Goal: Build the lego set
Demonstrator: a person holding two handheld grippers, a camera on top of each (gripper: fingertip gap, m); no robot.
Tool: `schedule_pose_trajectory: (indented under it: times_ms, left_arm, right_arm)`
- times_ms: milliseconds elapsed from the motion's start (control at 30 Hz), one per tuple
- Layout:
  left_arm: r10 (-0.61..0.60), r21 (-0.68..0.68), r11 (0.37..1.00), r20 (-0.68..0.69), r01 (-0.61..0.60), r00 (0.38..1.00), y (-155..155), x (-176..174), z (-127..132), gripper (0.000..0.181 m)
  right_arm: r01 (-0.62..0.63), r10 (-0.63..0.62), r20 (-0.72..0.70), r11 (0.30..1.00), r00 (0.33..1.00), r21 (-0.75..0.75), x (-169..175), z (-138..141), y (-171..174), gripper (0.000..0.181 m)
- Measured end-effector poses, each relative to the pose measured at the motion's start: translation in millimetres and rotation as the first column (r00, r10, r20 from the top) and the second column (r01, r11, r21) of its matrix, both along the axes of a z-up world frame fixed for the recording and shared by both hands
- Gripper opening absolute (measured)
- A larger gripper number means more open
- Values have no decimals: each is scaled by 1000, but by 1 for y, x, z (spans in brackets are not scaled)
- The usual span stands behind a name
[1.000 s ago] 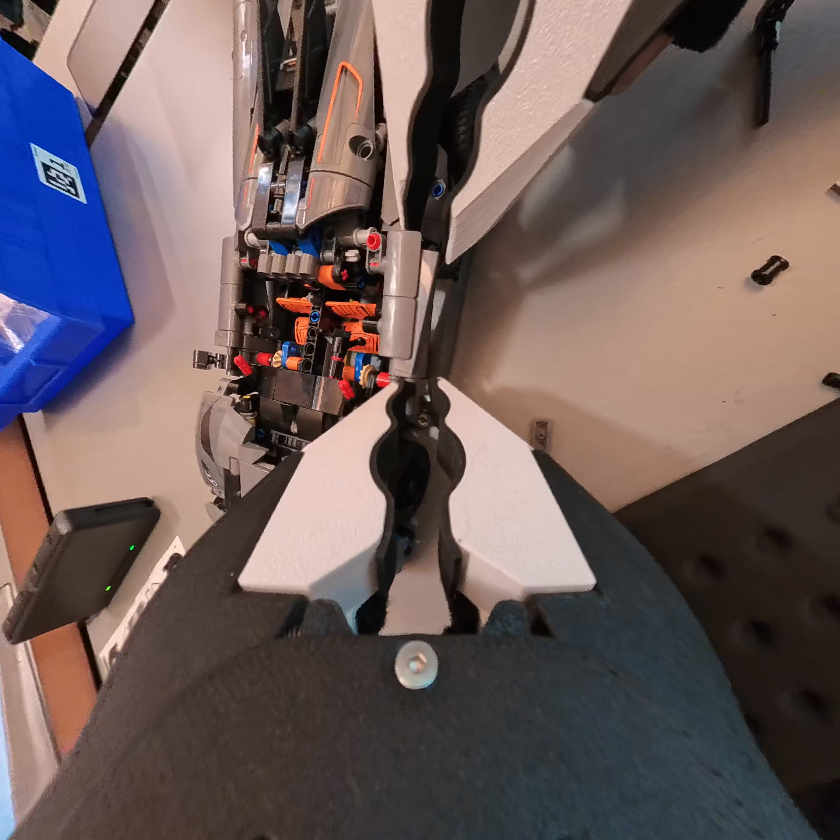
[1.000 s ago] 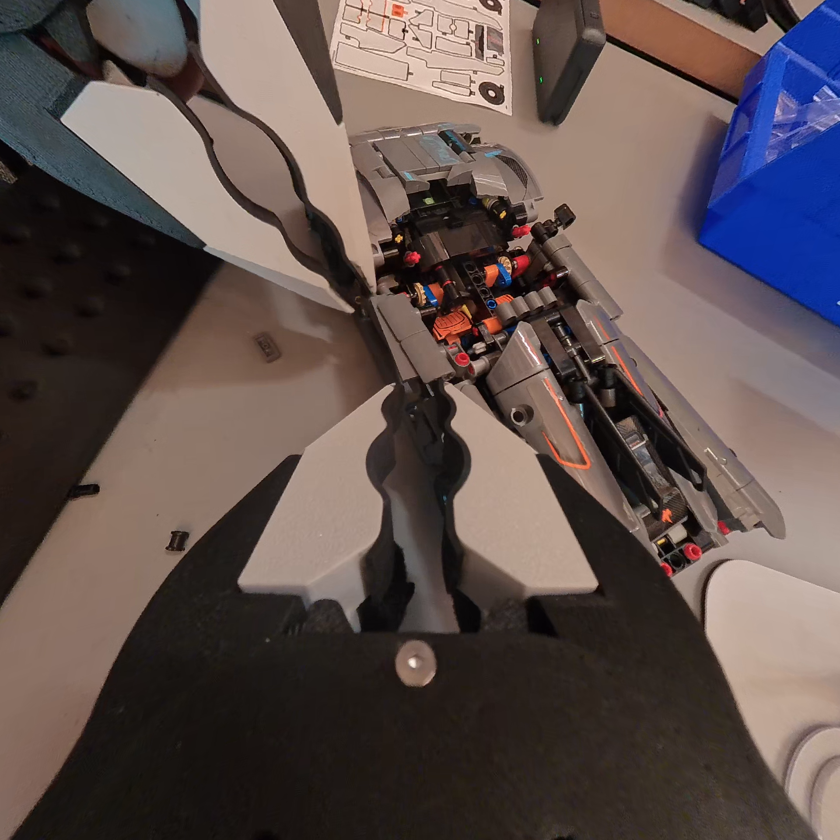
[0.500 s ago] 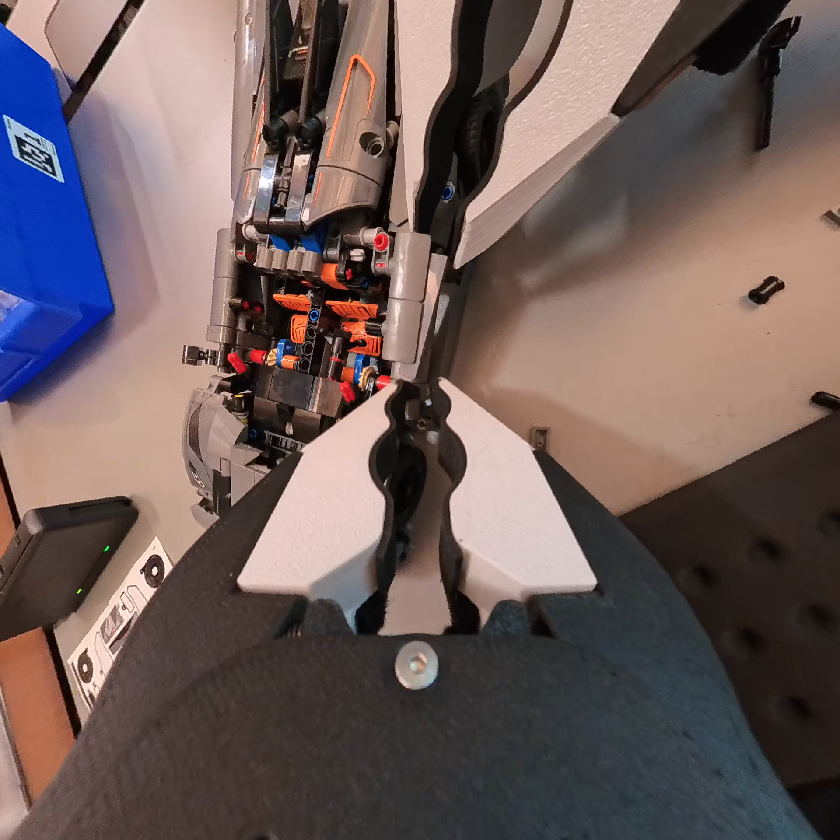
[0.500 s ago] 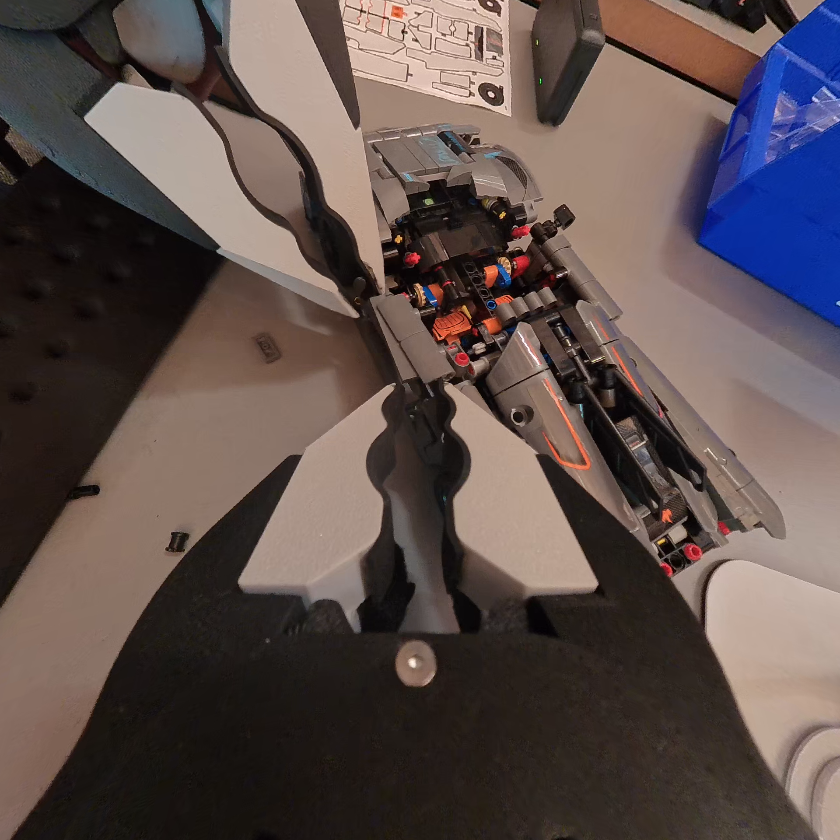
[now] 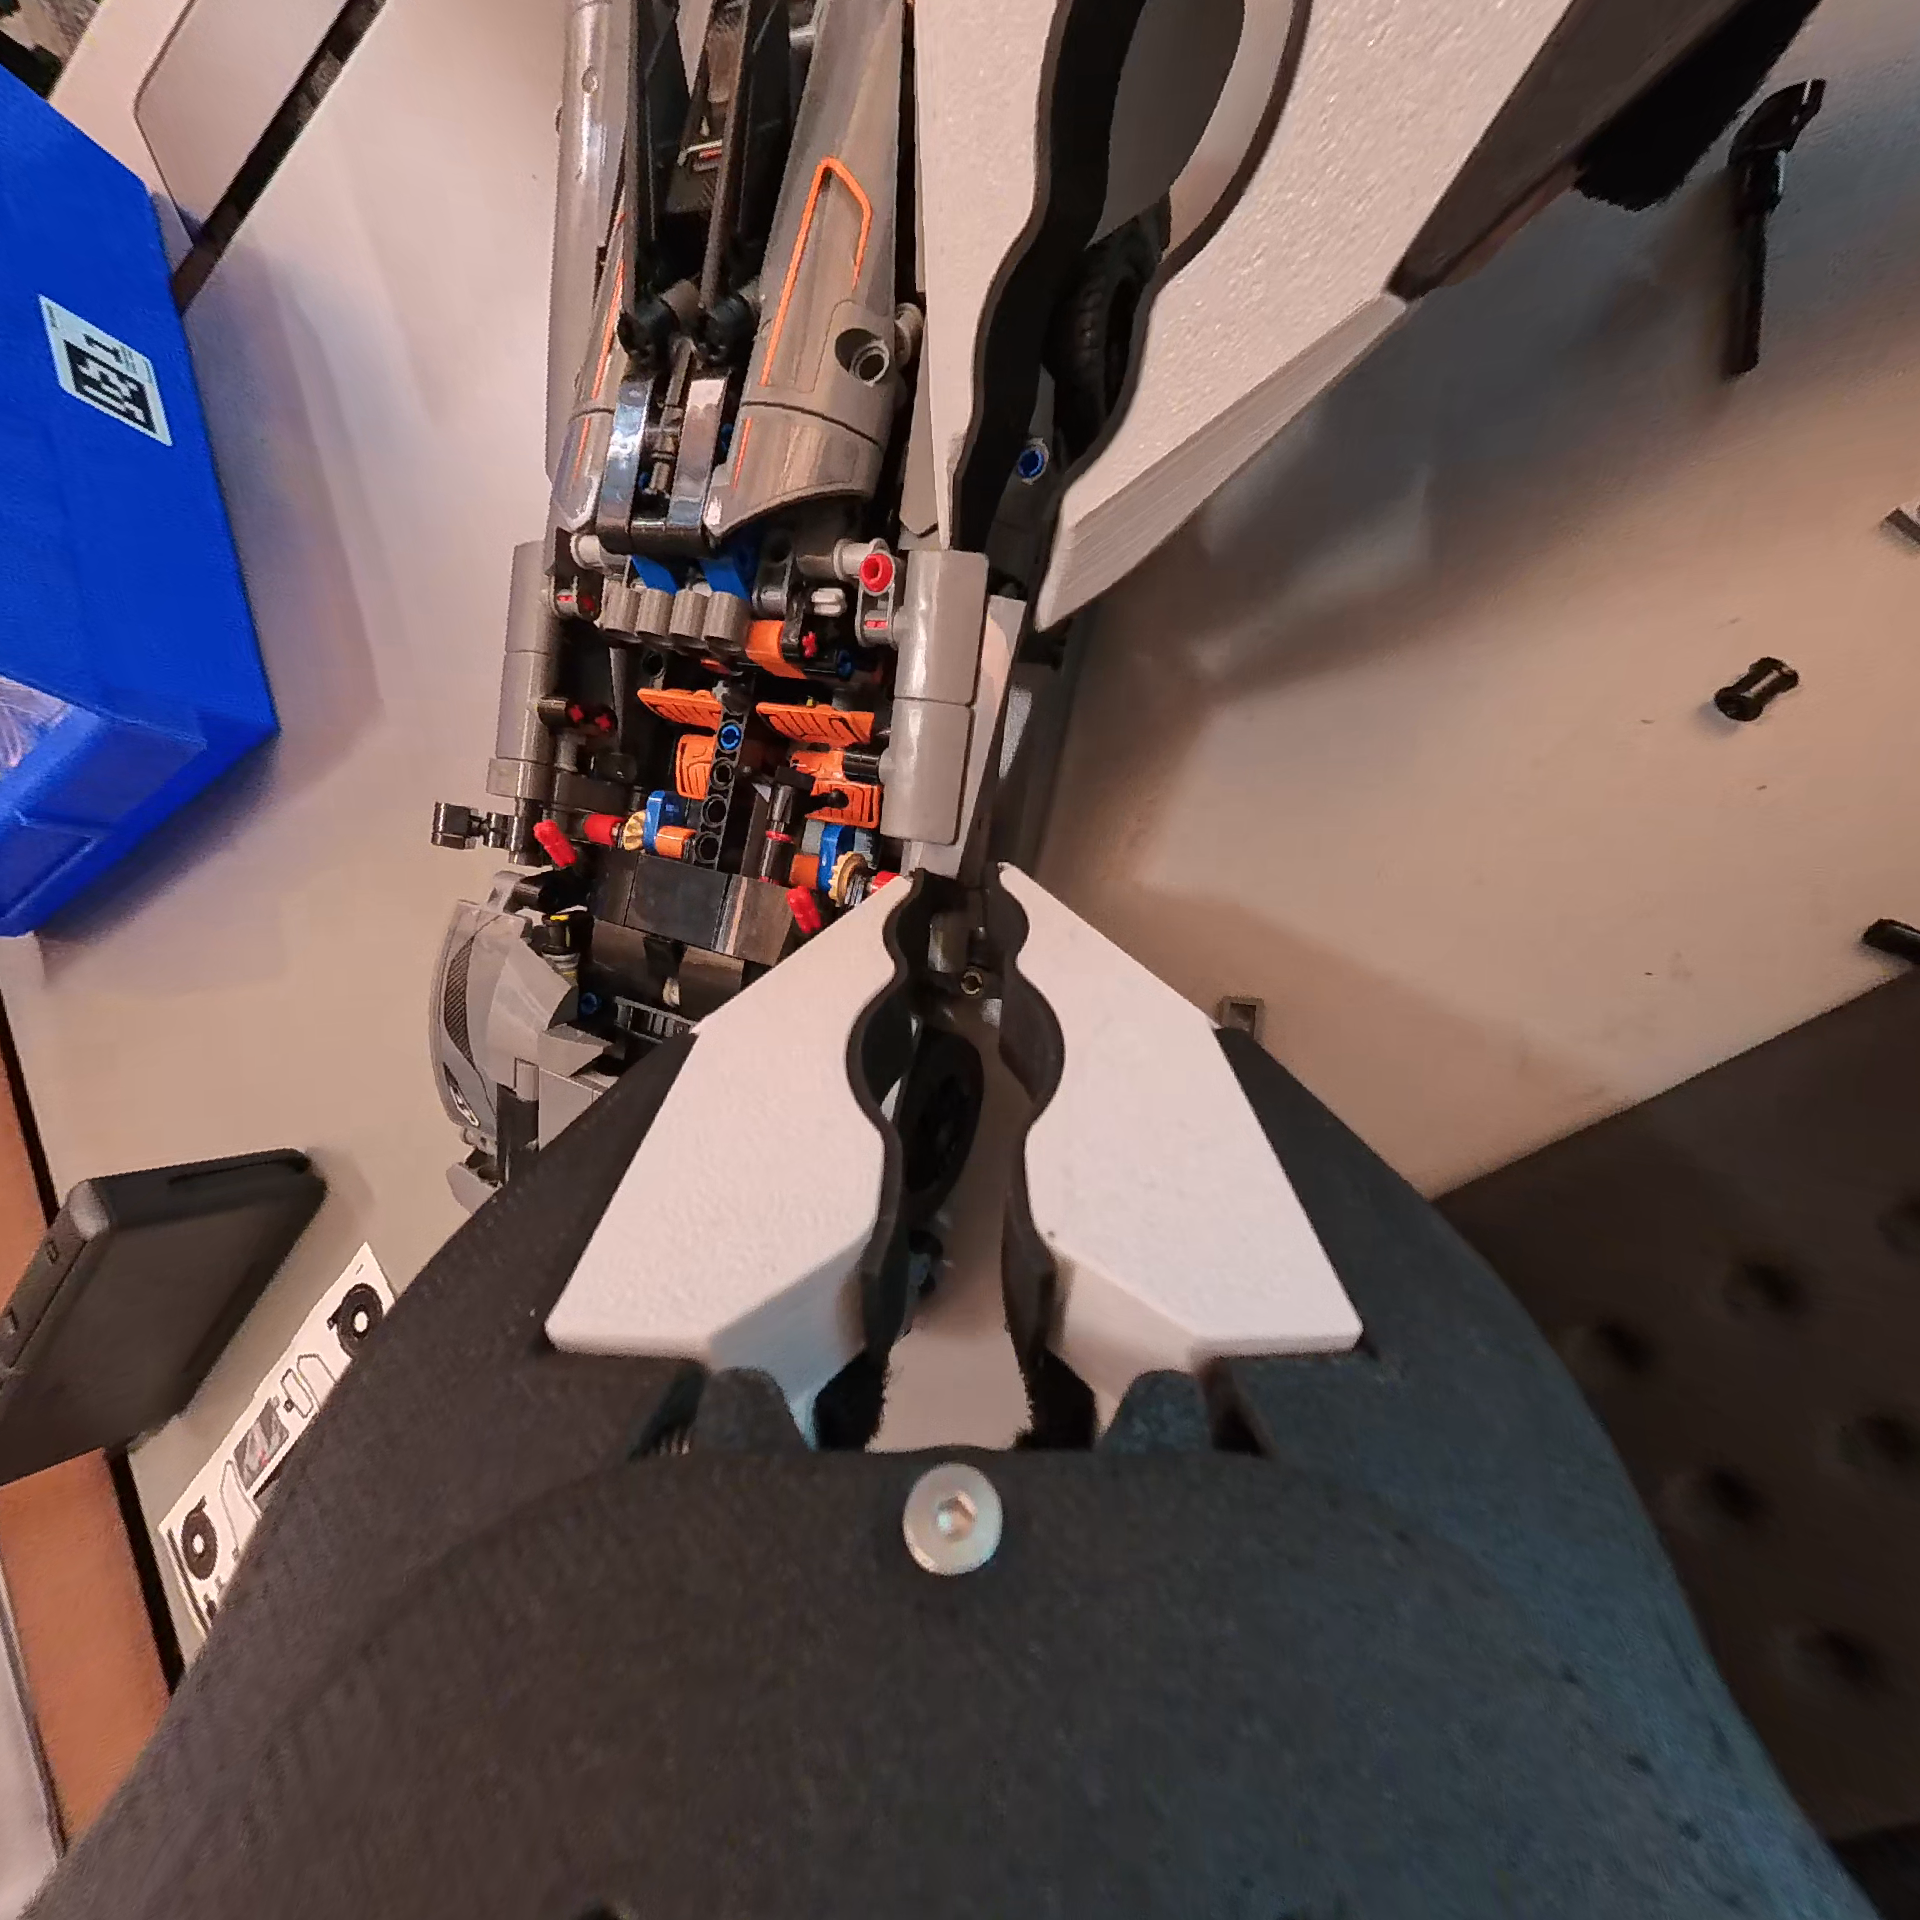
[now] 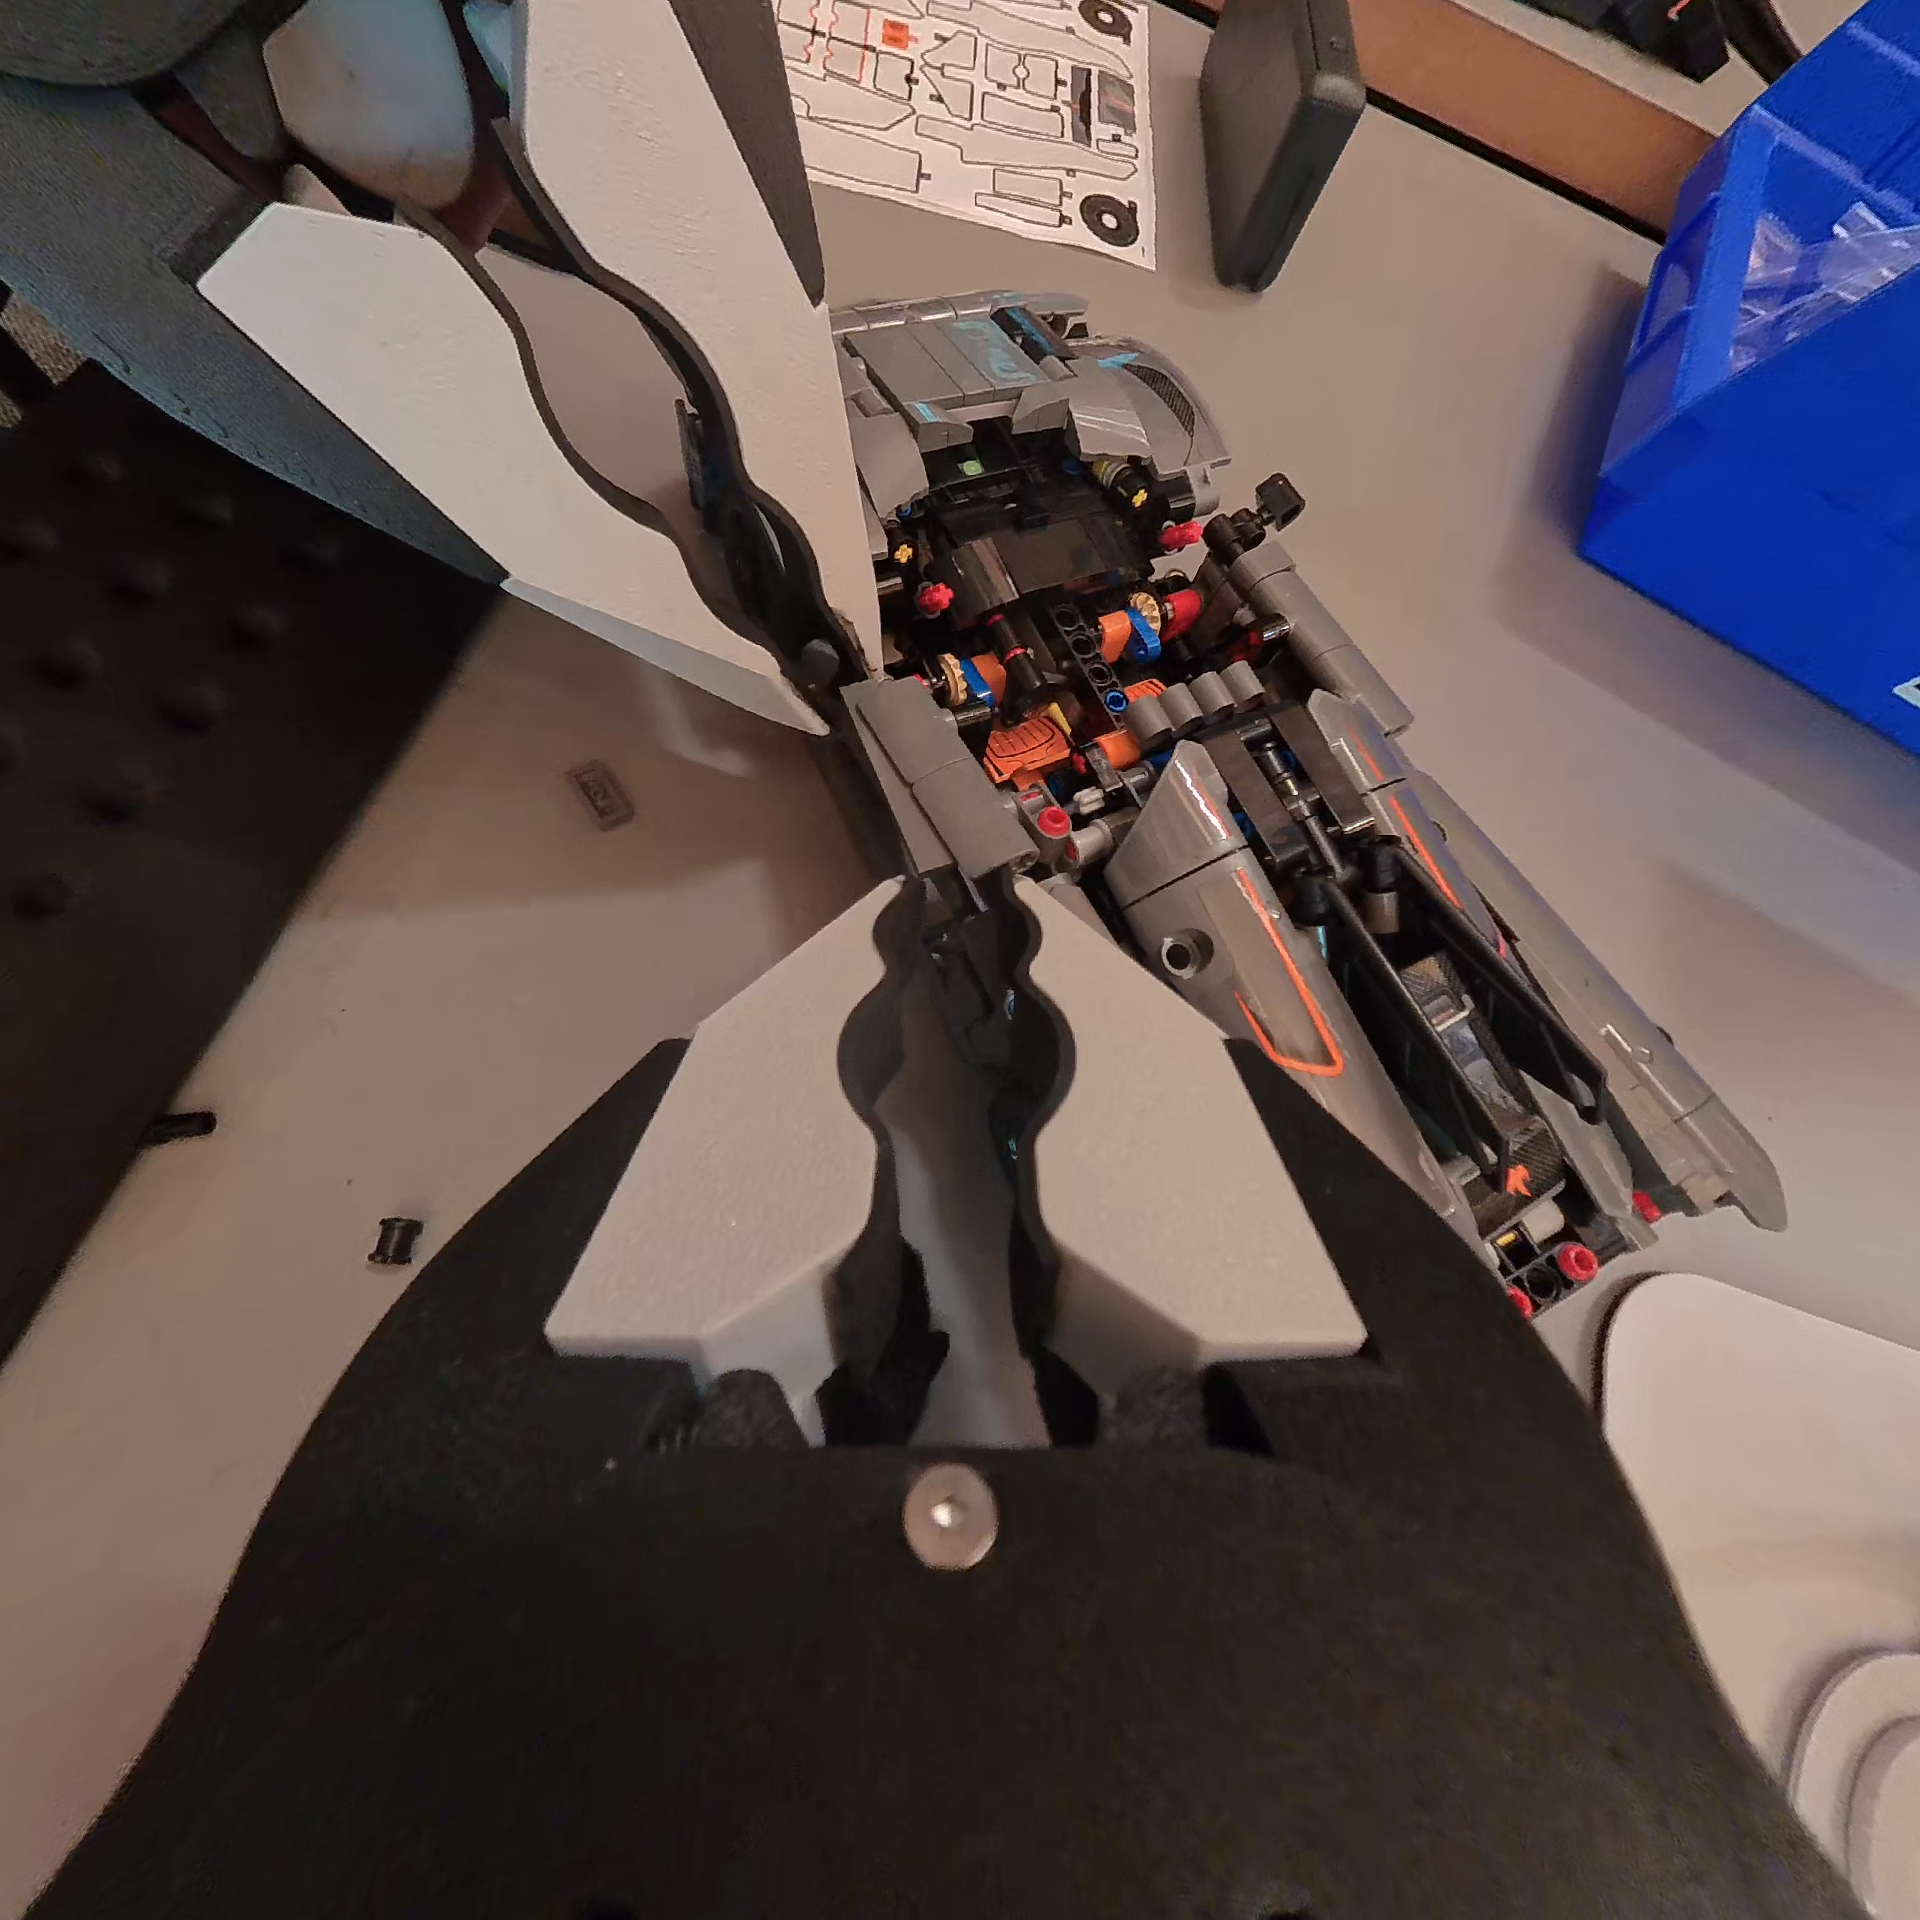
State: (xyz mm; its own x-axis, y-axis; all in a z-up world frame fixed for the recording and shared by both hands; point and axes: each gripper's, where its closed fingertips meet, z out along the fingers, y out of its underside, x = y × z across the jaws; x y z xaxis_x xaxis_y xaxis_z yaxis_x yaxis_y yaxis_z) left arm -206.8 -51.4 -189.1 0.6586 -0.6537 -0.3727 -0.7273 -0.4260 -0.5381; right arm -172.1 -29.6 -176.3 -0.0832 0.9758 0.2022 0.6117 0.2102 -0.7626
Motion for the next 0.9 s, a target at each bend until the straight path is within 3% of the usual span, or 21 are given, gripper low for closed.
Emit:
schedule_pose_trajectory:
  times_ms: [533,900]
  left_arm:
    - [-9,-1,1000,58,9,998,-9,-15,1,8]
    - [-18,86,996,67,13,998,-7,-23,0,17]
  right_arm:
    - [22,-21,-24,999,1000,44,-15,0,-7,1]
    - [-30,32,-54,999,998,34,-17,7,-8,16]
